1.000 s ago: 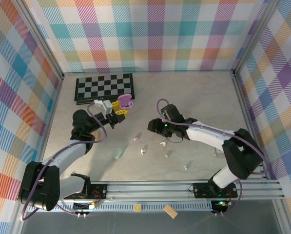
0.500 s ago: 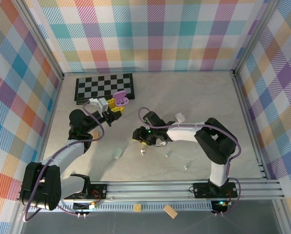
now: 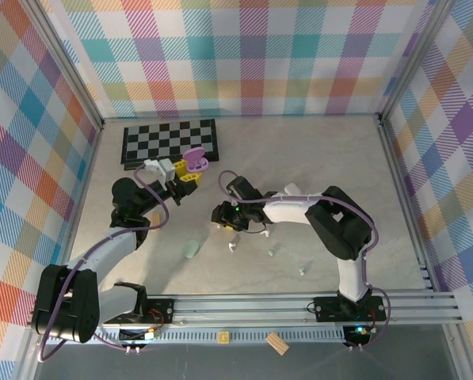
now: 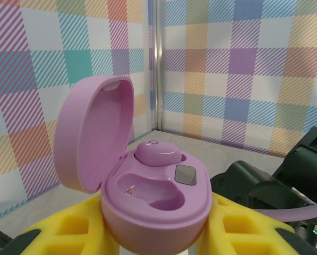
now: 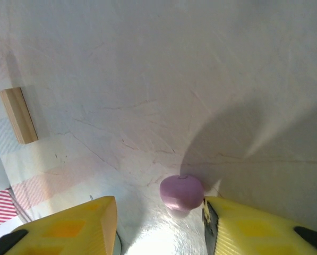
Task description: Insert the wireless bluetooth earbuds into the charging case
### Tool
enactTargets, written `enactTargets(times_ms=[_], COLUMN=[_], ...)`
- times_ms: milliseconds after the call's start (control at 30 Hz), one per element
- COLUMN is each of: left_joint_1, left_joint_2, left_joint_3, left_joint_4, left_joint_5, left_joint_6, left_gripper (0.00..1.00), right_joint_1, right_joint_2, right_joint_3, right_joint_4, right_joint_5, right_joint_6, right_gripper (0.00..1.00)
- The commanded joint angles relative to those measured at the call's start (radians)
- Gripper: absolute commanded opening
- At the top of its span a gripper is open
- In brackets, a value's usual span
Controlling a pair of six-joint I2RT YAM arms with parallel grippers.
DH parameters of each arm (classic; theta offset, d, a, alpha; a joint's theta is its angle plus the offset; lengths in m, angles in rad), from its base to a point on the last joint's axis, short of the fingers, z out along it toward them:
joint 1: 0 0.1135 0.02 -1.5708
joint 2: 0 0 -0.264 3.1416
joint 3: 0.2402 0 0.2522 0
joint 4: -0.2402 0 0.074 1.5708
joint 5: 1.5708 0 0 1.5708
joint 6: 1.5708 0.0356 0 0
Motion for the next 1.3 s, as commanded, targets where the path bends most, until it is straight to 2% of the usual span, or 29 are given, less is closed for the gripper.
enactTargets(times_ms=[0, 233, 400, 533, 967, 1267], left_joint_1=[0.013, 0.015, 0.022, 0.024, 0.026, 0.026], left_joint_2=[-0.026, -0.032, -0.030, -0.029, -0.030, -0.021], left_joint_3=[-0.004, -0.005, -0.004, 0.002, -0.001, -0.004], left_joint_4=[0.003, -0.012, -0.019, -0.019, -0.005, 0.016], left_joint_5=[0.015, -0.002, -0.018, -0.025, -0.014, 0.002], left_joint_6=[0.009, 0.013, 0.016, 0.013, 0.000, -0.008], left_gripper=[0.33, 0.33, 0.33, 0.33, 0.33, 0.33], right_joint_1=[-0.014, -0.017, 0.006, 0.029, 0.062, 0.062], right_joint_2=[0.028, 0.065, 0.058, 0.073, 0.148, 0.139], right_joint_3=[0.053, 0.117, 0.182, 0.235, 0.304, 0.303], right_joint_4=[-0.044, -0.109, -0.254, -0.342, -0.400, -0.422], right_joint_5=[0.026, 0.030, 0.123, 0.176, 0.167, 0.190], right_joint_6=[-0.055, -0.128, -0.278, -0.360, -0.397, -0.402], right_gripper=[0.44, 0.43, 0.42, 0.37, 0.33, 0.21])
